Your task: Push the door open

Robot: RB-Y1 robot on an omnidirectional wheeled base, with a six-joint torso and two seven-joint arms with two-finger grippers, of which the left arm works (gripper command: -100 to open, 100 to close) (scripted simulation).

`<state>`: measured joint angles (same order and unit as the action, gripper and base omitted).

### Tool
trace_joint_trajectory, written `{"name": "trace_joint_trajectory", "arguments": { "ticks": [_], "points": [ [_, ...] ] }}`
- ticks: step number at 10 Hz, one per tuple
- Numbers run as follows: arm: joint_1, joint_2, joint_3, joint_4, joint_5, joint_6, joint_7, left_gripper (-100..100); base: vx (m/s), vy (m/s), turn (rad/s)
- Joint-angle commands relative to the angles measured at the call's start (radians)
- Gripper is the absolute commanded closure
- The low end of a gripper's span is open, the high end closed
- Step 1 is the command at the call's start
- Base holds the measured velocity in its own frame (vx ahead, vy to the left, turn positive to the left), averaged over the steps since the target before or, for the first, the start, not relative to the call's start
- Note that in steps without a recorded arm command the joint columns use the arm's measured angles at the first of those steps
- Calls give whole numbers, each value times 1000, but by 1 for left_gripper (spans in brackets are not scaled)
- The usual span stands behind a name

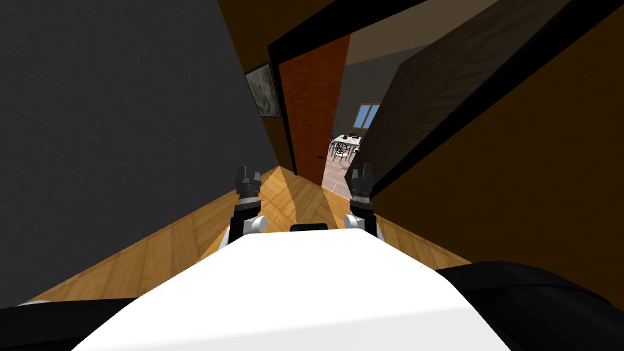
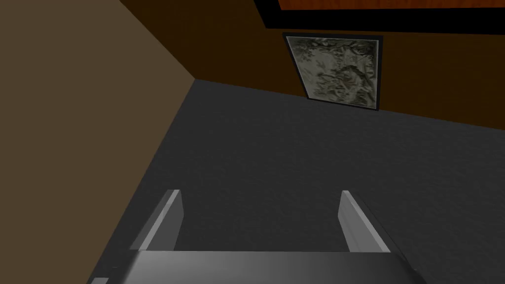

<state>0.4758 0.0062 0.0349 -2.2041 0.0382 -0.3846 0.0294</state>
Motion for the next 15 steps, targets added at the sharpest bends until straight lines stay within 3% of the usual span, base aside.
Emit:
{"name": "trace_joint_trajectory", "arguments": {
  "ticks": [1,7,10,15],
  "points": [
    [-15,10,-6,35,1,-9,0,-100,52,-17,-61],
    [-58,32,-25,139,4,-36,0,-100,89,-9,-46],
    [-96,47,-42,231,7,-60,0,-100,94,-8,-69],
    [-141,61,-61,339,11,-88,0,-100,103,-10,-54]
  ]
}}
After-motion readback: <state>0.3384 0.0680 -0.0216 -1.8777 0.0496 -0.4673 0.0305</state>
